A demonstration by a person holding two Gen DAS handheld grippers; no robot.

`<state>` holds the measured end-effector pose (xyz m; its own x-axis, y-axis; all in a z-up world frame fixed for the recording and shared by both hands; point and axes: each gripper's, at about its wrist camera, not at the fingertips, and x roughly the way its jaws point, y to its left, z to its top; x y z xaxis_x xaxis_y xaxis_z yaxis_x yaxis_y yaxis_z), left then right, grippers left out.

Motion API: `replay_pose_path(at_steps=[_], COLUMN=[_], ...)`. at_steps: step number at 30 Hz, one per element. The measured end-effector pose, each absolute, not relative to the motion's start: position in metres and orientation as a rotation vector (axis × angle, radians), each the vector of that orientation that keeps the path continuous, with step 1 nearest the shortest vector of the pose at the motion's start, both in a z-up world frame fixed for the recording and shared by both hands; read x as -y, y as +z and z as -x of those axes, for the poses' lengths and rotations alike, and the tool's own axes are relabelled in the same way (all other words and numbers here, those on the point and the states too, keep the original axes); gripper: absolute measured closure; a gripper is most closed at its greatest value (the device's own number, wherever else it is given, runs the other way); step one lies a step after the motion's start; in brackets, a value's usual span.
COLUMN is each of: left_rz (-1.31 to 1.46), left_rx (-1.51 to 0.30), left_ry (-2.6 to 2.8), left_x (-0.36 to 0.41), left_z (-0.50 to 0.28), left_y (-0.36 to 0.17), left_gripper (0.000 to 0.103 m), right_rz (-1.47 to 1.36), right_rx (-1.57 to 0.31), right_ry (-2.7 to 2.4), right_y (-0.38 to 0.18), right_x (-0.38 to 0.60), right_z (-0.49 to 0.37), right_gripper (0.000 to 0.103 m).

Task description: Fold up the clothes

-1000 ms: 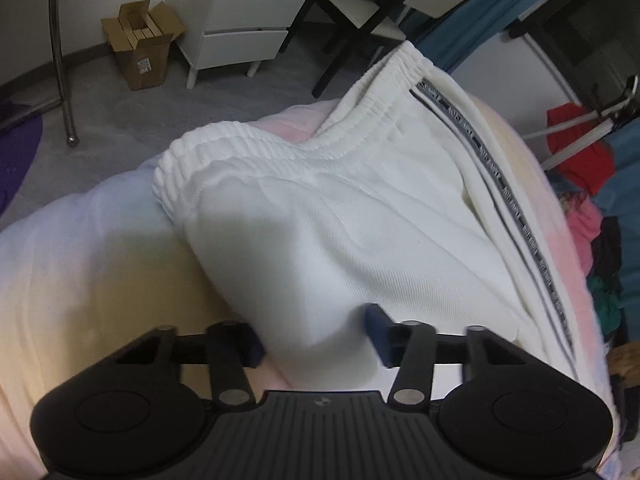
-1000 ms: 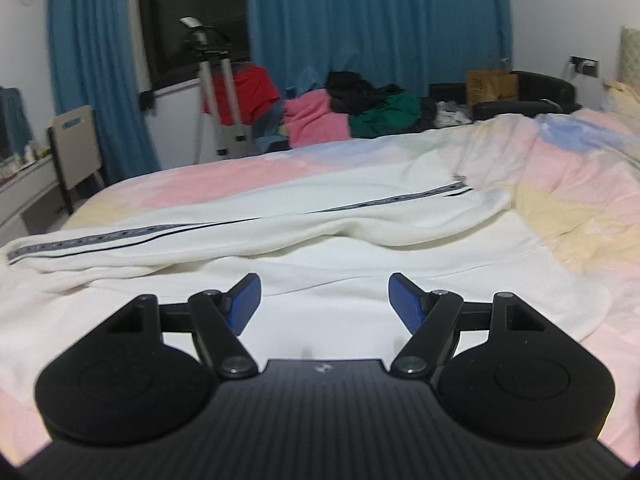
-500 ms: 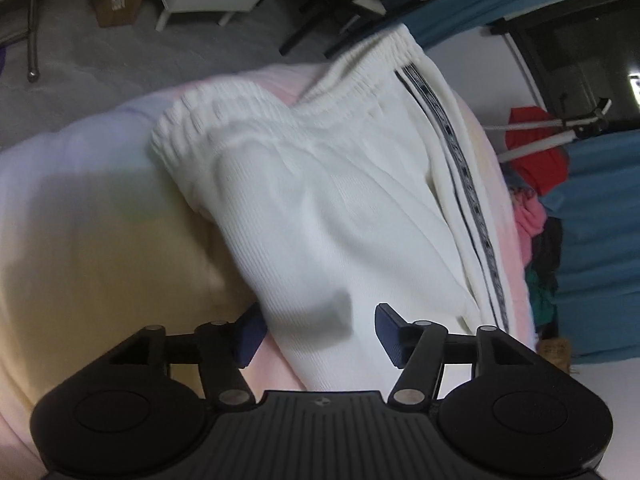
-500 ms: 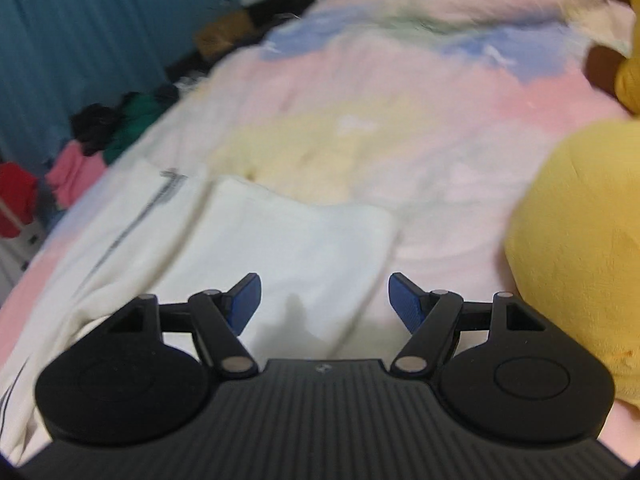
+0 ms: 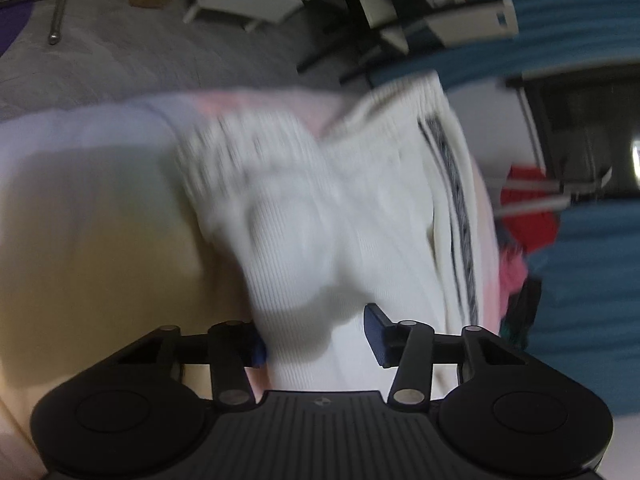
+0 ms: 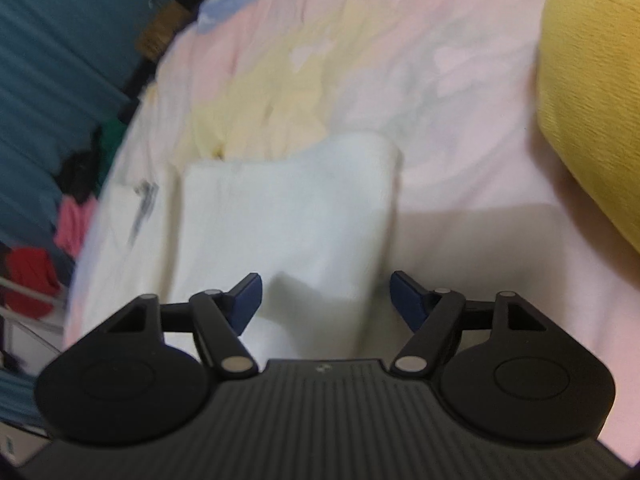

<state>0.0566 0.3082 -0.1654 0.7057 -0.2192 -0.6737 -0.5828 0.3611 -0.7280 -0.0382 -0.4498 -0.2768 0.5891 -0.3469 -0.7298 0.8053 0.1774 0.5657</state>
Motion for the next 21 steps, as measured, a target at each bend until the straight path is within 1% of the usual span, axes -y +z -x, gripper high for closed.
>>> replay_pose_path(at_steps=[1,2,3,6,12,15,18,21], left_rz=[1.217,1.217,1.218,1.245,1.197,1.206,1.2,1.154], left_rx=[-0.784,-0.778,-0.772,-0.728,-0.589,-0.544,-0.536,-0.543], left_ry=[0.28,0.289,0.297,0.301,0.227,0.192,0.192,0.202], left_x=[-0.311,-0.312,-0.313,-0.315,-0.306,-0.308,-0.31,-0.31], left_z=[-0.057,-0.059,-0.06,-0.052,-0.034,-0.027,-0.028,-0.042], left_y=[-0.166,-0.167,-0.168,-0.165,-0.13,-0.116,-0.105,-0.087], left_gripper=[0.071,0.077,0.083,0.091,0.093,0.094,0.094,0.094], right_rz=[-1.108,-1.088,-1.066,-1.034,-0.948,-0.949,-0.95,-0.982], right_rx=[-0.489,-0.487,-0.485,-0.38,-0.25,-0.232,-0.213,-0.256], right_ry=[-0.873,-0.878,-0.883,-0.878,-0.854,-0.844,-0.834,-0.823], right_y=[-0.276,-0.274,-0.271,-0.256,-0.219,-0.211,-0.203,-0.196], right_x=[0.451,0.451,0.45,0.446,0.432,0.432,0.432,0.442], right_z=[0.037,0.035,0.034,0.042,0.059,0.069,0.079,0.068], right_gripper=[0.063,0.093,0.095,0.096,0.097,0.097,0.097,0.097])
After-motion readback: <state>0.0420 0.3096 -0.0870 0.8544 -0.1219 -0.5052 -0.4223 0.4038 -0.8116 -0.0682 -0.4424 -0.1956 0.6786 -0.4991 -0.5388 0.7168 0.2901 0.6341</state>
